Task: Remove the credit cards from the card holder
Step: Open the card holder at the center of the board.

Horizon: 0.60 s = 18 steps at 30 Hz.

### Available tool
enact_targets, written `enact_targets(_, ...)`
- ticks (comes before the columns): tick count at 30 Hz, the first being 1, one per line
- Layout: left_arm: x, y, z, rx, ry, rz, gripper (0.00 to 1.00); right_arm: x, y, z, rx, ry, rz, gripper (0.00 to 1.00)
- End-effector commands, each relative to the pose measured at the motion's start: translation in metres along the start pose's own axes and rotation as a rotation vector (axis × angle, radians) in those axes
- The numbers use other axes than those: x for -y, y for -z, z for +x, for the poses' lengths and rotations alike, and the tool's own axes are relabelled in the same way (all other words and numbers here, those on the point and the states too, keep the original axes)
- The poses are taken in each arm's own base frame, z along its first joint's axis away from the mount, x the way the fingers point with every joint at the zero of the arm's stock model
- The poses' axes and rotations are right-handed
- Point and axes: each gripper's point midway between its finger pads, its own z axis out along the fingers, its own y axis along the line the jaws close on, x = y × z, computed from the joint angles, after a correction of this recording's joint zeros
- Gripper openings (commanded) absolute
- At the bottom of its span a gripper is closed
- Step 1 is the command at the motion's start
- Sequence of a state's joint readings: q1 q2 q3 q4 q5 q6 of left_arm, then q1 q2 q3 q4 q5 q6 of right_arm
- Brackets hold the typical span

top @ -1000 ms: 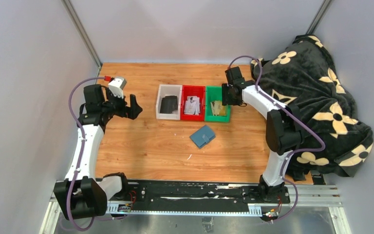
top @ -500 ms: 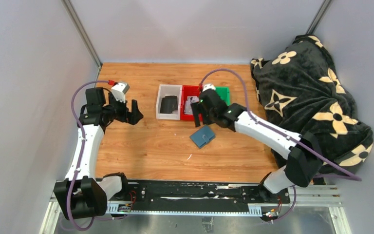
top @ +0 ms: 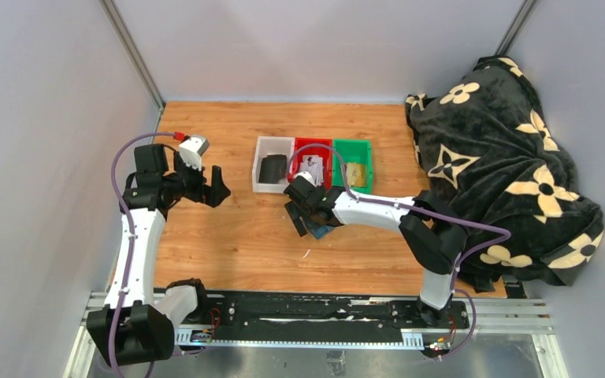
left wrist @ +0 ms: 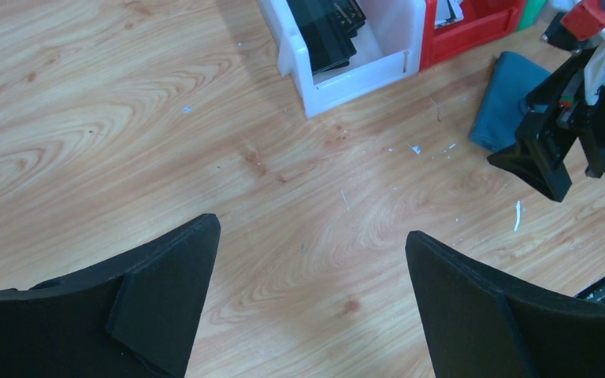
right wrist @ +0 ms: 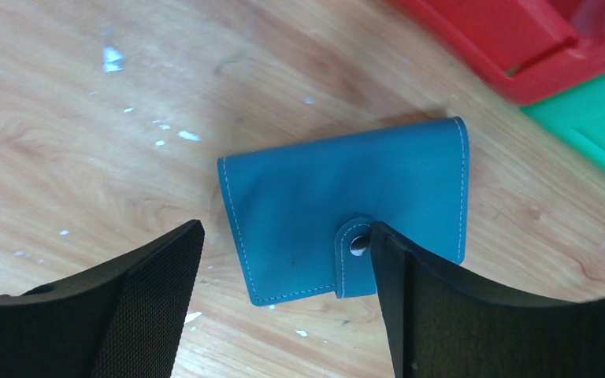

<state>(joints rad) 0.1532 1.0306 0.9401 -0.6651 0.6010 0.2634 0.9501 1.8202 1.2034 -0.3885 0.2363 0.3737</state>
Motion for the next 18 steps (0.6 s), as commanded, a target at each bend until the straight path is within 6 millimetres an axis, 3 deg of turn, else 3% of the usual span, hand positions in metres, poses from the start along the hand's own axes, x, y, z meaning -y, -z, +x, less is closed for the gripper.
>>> enact_targets(1, 0.008, 0.013, -0.009, 0.026, -0.034, 0.004, 1.00, -0.045, 0.003, 0.018, -0.008, 0.098, -0.133, 0.80)
enact_targets(4, 0.010, 0.017, -0.012, 0.038, -0.037, -0.001, 1.00, -0.074, 0.018, 0.031, -0.004, 0.204, -0.225, 0.76)
enact_targets(7, 0.012, 0.020, -0.015, 0.047, -0.033, -0.001, 1.00, -0.085, 0.033, 0.035, 0.020, 0.272, -0.249, 0.75)
enact_targets(13, 0.012, 0.020, -0.016, 0.048, -0.036, -0.003, 1.00, -0.059, 0.058, 0.017, 0.088, 0.208, -0.147, 0.77)
enact_targets(18, 0.008, 0.019, -0.015, 0.038, -0.040, -0.009, 1.00, -0.056, 0.065, 0.009, 0.078, 0.108, -0.091, 0.62)
